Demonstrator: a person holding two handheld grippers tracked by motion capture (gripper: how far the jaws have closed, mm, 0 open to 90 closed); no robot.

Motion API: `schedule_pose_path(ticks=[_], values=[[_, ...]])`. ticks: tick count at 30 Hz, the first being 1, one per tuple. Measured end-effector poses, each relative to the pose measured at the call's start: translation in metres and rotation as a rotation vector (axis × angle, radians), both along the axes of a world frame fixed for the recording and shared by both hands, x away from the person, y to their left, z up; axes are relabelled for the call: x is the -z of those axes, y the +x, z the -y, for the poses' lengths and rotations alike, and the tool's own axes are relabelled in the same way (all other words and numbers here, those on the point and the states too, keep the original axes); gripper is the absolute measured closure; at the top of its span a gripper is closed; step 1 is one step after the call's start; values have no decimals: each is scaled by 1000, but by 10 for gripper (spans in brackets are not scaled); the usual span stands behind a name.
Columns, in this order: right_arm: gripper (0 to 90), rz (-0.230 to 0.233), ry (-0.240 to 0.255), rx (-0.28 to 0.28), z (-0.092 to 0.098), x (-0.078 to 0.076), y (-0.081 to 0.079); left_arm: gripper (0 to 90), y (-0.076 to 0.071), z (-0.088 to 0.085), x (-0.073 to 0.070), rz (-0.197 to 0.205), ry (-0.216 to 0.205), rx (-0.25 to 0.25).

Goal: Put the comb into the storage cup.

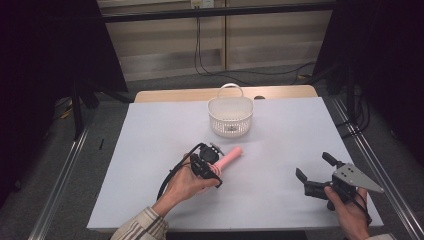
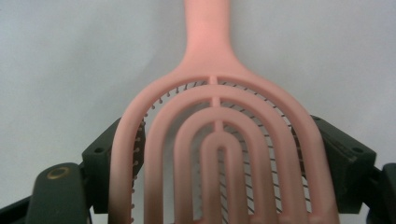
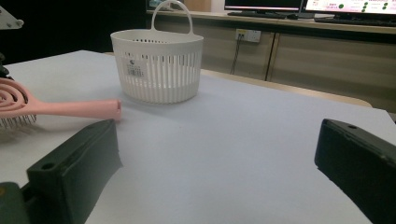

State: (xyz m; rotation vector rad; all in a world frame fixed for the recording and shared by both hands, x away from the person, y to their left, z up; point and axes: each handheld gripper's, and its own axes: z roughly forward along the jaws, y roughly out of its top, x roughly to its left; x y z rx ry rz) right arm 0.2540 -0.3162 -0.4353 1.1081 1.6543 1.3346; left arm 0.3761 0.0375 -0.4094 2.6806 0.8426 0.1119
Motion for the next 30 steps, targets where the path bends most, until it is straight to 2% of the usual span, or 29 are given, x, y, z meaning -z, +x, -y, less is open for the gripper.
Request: schedule_pose_path(ticks=[9,16,17,23,30], values=[[0,1,-3,1,0,0,0,197,0,-4,-10,23,-38,-4],[0,1,-2,0,0,0,0,197,1,-8,-16,43,-53,14],[0,1,-2,0,0,0,0,198,1,-8,-17,51,-45,21],[0,2,-1,-3,0,0,0,197,1,-12,-24,60,-65,43],[0,10,0,-4,0,0,0,198,1,-20,-32,88,-87,51]])
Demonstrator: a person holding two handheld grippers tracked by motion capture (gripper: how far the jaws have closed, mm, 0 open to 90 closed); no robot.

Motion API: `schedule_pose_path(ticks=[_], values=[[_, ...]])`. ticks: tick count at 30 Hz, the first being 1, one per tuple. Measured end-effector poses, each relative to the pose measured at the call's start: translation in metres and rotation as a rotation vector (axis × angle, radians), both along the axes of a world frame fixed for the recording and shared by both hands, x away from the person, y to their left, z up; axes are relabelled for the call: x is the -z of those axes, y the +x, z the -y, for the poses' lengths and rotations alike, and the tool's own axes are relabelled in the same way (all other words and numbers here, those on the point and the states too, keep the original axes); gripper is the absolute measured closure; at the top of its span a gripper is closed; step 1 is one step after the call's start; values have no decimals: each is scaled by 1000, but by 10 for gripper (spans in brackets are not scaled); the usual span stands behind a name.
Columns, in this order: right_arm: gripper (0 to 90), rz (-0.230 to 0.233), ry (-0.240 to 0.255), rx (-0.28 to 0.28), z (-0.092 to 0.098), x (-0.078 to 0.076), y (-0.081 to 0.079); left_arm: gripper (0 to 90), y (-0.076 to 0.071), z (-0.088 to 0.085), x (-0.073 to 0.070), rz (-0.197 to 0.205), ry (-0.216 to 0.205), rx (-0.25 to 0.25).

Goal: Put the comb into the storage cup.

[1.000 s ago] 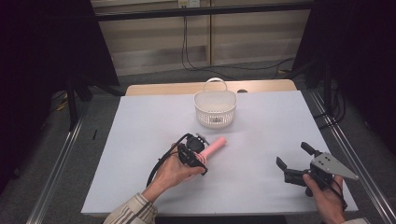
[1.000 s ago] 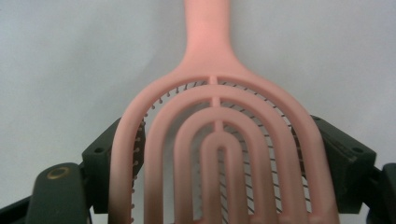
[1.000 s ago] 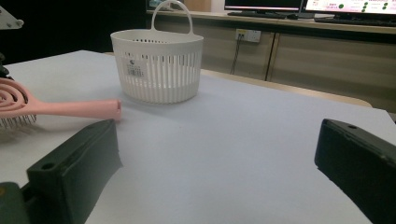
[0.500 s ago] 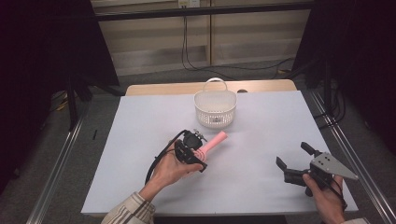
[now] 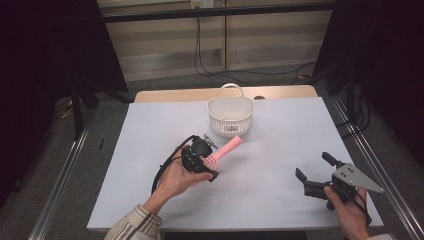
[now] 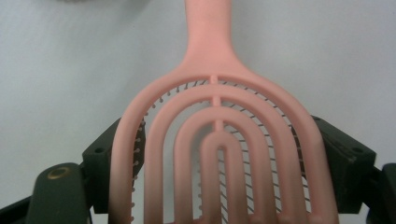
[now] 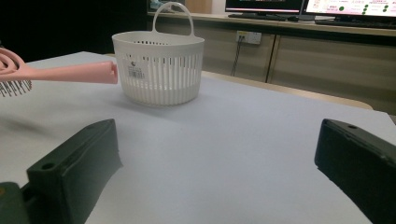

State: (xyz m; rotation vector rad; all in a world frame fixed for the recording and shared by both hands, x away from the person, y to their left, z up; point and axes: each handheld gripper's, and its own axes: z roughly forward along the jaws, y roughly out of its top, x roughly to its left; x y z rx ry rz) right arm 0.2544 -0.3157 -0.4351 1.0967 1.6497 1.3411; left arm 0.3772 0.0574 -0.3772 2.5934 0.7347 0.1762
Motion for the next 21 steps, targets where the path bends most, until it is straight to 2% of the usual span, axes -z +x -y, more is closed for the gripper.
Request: schedule_pose_path(ticks=[4,5,13,16,21], values=[[0,5,-5,-2,0,0,1,198,1,-3,-4,8,18,16],[0,4,-5,0,0,-1,2,198,0,-4,-5,12,6,7],[0,25,-17,19,0,-5,4,198,-2,-7,-10,3,-12,45],[0,26,-28,10,-3,-7,5,198,-4,-7,-11,1,-15,57],[0,-1,-71,-33,-12,-10,10,198,-6,-8,-10,-9,-10,50]])
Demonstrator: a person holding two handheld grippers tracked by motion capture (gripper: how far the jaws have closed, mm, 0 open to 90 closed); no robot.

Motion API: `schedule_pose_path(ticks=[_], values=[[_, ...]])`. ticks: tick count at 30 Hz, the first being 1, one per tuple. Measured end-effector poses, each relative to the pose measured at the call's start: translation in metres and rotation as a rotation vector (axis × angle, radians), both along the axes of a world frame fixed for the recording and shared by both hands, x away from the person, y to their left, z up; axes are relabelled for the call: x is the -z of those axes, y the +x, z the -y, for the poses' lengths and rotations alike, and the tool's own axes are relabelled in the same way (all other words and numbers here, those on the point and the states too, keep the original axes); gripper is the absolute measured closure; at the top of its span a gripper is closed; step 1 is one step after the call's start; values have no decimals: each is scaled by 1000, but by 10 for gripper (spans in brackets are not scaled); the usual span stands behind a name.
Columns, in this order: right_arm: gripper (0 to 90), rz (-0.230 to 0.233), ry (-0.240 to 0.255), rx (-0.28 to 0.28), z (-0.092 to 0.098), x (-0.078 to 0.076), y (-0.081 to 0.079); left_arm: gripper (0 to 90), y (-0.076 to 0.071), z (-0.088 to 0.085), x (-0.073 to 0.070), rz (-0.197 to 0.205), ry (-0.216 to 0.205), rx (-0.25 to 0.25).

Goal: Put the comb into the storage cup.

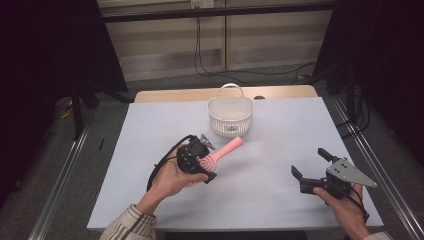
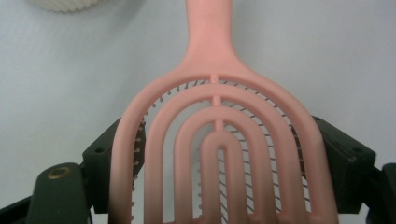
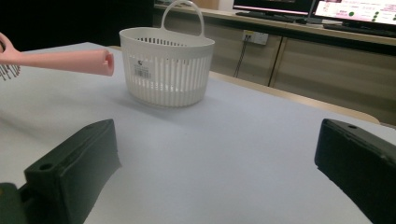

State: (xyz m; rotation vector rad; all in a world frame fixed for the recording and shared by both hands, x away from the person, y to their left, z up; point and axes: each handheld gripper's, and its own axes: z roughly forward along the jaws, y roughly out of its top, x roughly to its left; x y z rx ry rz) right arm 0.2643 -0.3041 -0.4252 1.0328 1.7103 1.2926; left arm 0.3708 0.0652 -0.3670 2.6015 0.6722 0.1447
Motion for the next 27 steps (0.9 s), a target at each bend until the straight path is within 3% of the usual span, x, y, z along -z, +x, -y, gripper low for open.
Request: schedule_pose_path(ticks=[5,7,27], values=[[0,-3,-40,-63,-12,-5,6,199,-3,0,2,-4,18,25],[0,0,-64,-86,-19,-6,7,199,-2,-1,3,-23,30,33],[3,76,-286,-239,-70,-15,18,199,-9,14,0,-19,15,85]])
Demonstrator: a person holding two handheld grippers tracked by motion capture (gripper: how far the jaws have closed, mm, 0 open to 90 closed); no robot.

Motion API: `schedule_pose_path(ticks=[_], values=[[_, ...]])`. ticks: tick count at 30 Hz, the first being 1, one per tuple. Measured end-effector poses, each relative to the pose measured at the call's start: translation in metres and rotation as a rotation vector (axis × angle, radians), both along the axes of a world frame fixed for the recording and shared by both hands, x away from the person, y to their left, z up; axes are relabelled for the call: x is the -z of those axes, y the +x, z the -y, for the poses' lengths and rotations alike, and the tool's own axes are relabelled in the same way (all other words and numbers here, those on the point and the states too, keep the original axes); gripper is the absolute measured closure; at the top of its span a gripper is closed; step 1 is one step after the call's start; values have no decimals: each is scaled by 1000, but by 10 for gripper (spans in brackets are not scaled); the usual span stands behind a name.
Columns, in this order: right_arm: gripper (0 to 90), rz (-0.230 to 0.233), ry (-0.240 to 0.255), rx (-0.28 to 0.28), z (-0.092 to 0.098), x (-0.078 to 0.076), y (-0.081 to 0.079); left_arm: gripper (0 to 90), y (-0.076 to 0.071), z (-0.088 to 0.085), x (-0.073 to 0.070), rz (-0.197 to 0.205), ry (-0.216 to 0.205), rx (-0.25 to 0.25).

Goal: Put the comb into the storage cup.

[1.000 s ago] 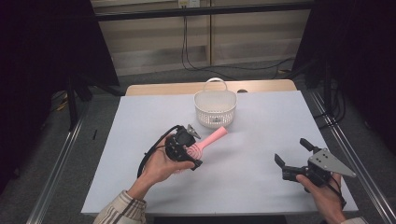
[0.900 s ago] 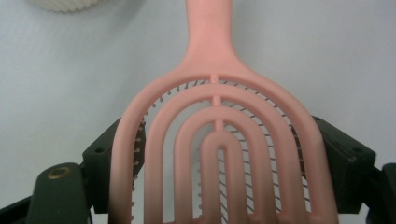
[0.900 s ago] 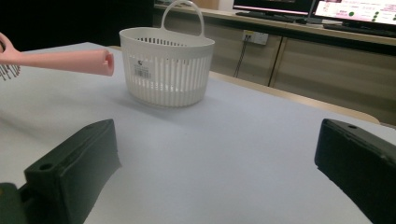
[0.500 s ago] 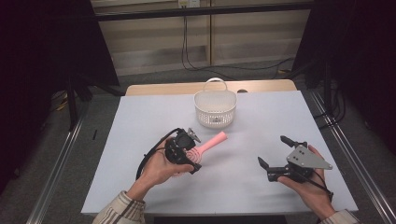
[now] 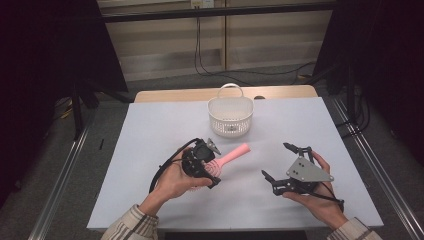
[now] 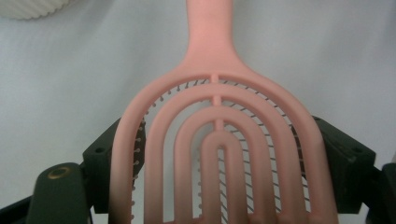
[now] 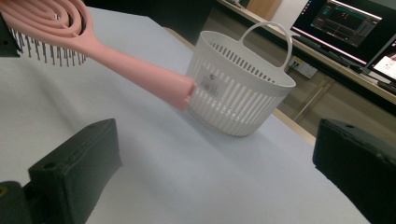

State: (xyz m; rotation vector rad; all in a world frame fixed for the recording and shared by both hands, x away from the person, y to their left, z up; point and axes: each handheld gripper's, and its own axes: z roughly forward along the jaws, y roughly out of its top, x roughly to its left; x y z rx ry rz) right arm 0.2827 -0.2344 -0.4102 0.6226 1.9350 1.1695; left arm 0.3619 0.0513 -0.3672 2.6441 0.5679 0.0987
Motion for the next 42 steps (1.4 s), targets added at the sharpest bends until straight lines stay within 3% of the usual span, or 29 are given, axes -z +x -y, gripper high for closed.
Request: schedule_pose_path(ticks=[12,18,27,42], values=[[9,38,-77,-51,-19,-1,0,199,-3,4,-2,0,-1,11],[29,62,-115,-74,-27,-1,-1,199,-7,9,-5,5,0,43],[46,110,-197,-104,-37,-2,-4,199,-16,21,-11,19,4,85],[105,215,-377,-142,-54,2,-9,199,-24,37,-12,15,6,141]])
